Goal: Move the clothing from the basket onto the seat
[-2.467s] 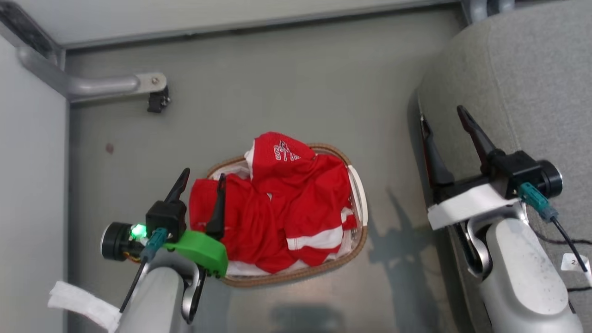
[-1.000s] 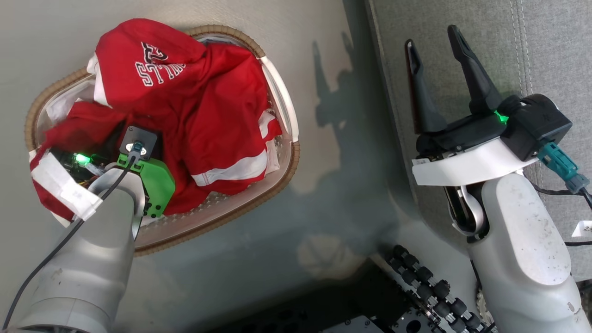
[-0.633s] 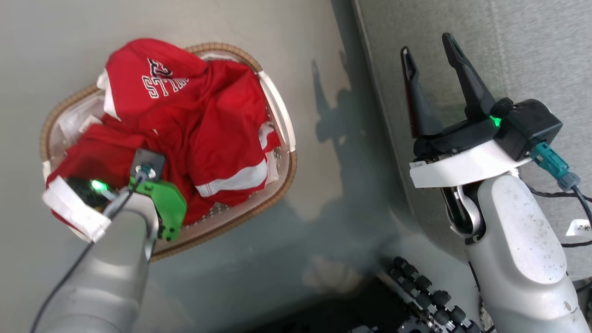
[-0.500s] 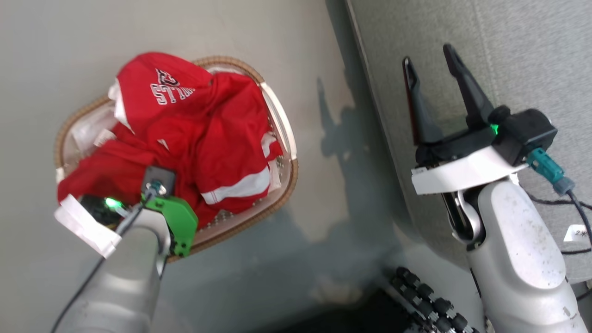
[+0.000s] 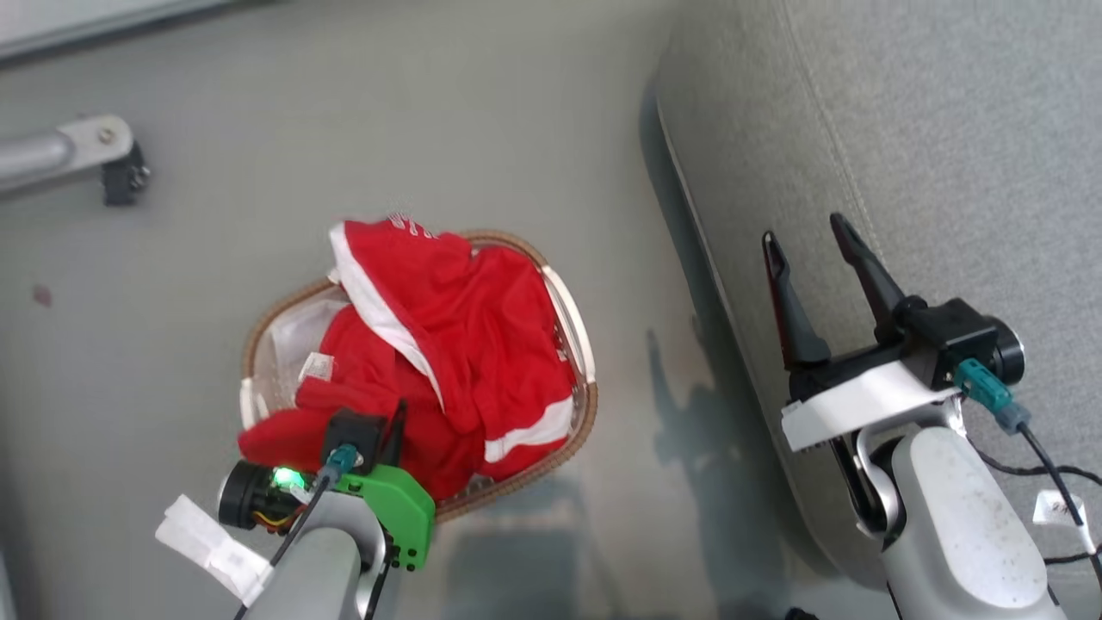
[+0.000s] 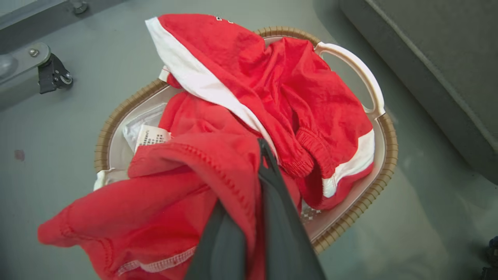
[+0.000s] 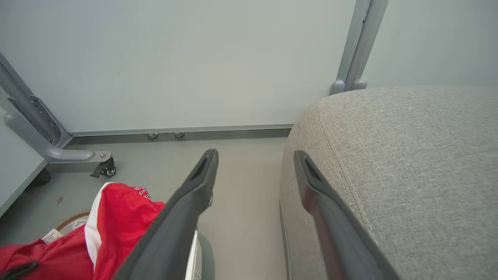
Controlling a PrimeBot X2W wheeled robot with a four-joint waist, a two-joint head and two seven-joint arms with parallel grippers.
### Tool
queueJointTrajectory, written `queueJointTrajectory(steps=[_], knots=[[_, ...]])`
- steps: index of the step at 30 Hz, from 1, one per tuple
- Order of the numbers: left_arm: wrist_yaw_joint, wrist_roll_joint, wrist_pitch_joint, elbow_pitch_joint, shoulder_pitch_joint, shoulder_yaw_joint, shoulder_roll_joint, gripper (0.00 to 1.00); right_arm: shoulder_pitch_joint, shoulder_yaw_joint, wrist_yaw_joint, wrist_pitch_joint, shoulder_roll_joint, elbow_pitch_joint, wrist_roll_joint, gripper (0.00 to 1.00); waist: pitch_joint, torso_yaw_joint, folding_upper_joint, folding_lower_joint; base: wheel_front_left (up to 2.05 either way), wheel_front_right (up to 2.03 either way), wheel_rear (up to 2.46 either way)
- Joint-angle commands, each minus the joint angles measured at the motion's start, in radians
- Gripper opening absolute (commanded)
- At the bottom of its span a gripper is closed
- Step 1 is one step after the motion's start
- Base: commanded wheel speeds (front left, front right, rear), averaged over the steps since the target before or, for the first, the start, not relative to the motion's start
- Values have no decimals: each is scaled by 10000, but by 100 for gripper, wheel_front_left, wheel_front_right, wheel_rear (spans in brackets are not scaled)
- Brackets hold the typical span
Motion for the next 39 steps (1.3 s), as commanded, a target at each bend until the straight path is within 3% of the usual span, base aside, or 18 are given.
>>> queueJointTrajectory(steps=[1,13,27,32,39], knots=[[50,-126,-7,-310,296,10,-7,0,285,-34,-6,-50,-46,66,-31,100,-1525,783,0,0,0,0,0],[-61,-619,-8,-3180,1165,-563,-17,0,1342,-147,-6,-50,-45,372,-110,100,-3043,1304,0,0,0,0,0],[327,-1522,-9,-5919,1003,-1304,-15,0,2309,231,-6,-52,-43,736,-5,100,-4192,1354,0,0,0,0,0],[407,-1689,-9,-6426,892,-1483,-15,0,2540,650,-6,-50,-40,915,-152,100,-4511,1401,0,0,0,0,0],[498,-2118,-9,-6787,770,-1837,-14,0,2163,2141,-8,-50,-49,1001,-276,100,-4552,1573,0,0,0,0,0]])
